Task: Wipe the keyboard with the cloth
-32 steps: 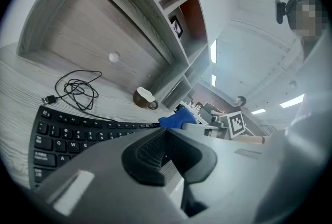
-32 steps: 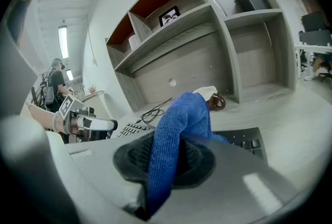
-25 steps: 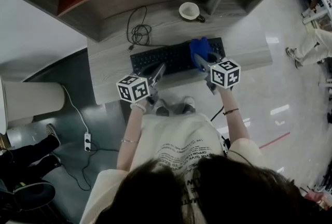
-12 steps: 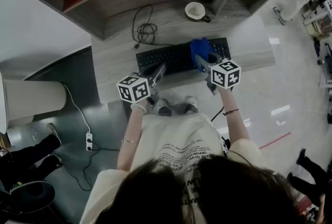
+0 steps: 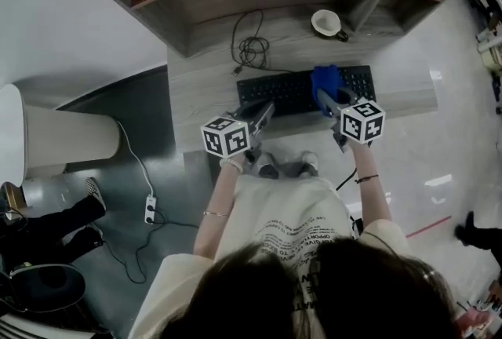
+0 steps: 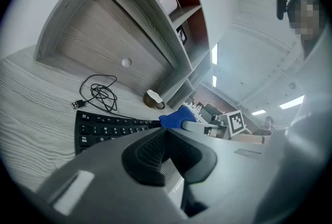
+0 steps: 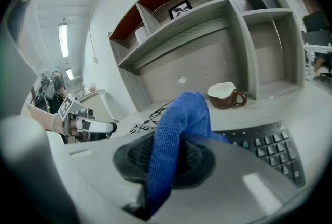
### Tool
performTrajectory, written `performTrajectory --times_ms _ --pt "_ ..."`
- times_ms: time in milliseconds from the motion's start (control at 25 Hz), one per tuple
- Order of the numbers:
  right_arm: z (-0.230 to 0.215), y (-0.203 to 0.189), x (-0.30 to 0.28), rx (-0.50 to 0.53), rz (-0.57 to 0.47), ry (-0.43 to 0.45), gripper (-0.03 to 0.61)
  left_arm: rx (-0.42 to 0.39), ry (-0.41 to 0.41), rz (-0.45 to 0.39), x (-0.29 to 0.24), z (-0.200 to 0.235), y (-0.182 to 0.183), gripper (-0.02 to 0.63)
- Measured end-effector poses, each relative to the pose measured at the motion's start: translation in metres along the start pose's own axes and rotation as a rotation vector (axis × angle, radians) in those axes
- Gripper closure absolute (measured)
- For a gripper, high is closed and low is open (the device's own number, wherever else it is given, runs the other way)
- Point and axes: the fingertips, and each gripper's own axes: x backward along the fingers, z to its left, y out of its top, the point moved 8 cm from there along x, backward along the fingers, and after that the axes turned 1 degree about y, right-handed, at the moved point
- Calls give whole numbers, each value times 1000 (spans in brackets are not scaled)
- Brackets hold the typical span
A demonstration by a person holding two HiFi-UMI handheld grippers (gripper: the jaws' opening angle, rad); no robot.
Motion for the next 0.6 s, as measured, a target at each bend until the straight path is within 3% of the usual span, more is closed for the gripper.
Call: performTrajectory --times_ms 600 --pt "34 -3 -30 11 0 19 526 -2 22 -19 42 23 3 617"
